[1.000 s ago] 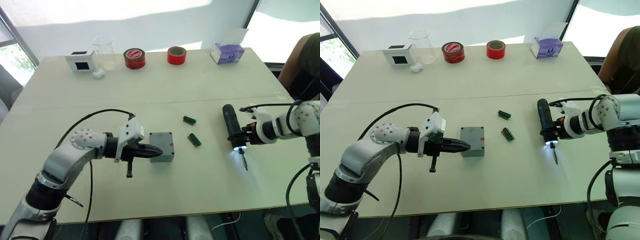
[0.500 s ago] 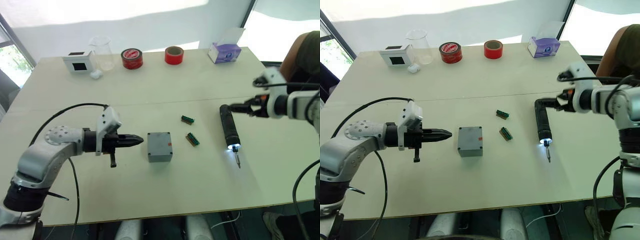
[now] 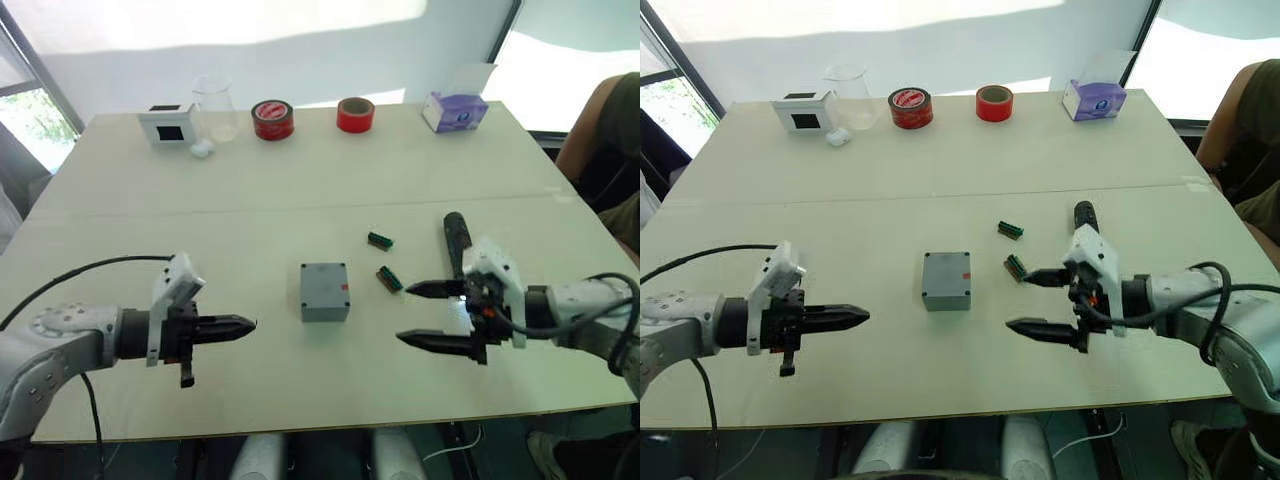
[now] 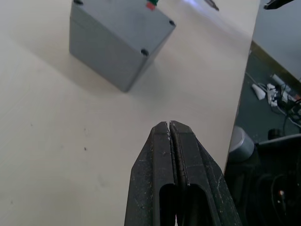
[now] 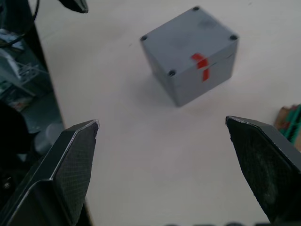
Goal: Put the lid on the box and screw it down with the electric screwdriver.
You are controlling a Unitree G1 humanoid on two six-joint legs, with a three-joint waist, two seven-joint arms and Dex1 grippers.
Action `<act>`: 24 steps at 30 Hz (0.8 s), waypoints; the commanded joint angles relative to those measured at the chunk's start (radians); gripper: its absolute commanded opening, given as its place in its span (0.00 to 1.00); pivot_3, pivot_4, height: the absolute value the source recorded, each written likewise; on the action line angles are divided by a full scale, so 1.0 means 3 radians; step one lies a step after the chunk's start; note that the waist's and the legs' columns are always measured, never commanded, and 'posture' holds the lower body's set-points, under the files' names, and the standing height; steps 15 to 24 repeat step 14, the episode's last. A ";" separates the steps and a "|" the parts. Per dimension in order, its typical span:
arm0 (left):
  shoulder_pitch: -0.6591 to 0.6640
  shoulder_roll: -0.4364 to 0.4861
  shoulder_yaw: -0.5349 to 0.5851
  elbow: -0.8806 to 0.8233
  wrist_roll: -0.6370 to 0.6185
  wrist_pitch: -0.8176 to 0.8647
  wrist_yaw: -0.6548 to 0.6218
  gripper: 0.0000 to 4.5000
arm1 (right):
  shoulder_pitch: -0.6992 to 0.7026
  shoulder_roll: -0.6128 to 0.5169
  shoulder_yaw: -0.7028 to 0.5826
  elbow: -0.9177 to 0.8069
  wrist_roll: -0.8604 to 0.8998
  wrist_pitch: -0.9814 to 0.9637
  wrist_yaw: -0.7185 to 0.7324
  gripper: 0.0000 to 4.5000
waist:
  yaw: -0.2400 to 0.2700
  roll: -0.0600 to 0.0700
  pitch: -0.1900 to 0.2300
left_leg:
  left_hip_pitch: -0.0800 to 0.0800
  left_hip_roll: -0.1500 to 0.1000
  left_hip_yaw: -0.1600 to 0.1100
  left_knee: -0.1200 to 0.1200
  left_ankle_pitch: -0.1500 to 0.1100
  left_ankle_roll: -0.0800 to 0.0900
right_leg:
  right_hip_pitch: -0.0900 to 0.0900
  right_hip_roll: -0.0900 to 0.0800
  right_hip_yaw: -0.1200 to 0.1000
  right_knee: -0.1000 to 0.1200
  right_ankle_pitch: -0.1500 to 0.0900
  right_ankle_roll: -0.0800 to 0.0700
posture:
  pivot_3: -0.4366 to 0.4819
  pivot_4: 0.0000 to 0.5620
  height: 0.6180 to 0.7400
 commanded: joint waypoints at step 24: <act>0.0481 0.0121 0.0342 -0.0101 -0.0274 0.0034 -0.0001 0.00 | 0.0543 -0.0010 -0.0002 -0.0354 0.0124 -0.0196 0.0036 0.98 | 0.0054 -0.0001 0.0000 | -0.0001 0.0002 0.0000 0.0000 -0.0001 -0.0001 | -0.0005 -0.0003 0.0001 -0.0001 0.0000 -0.0002 | 0.48 0.27 1.00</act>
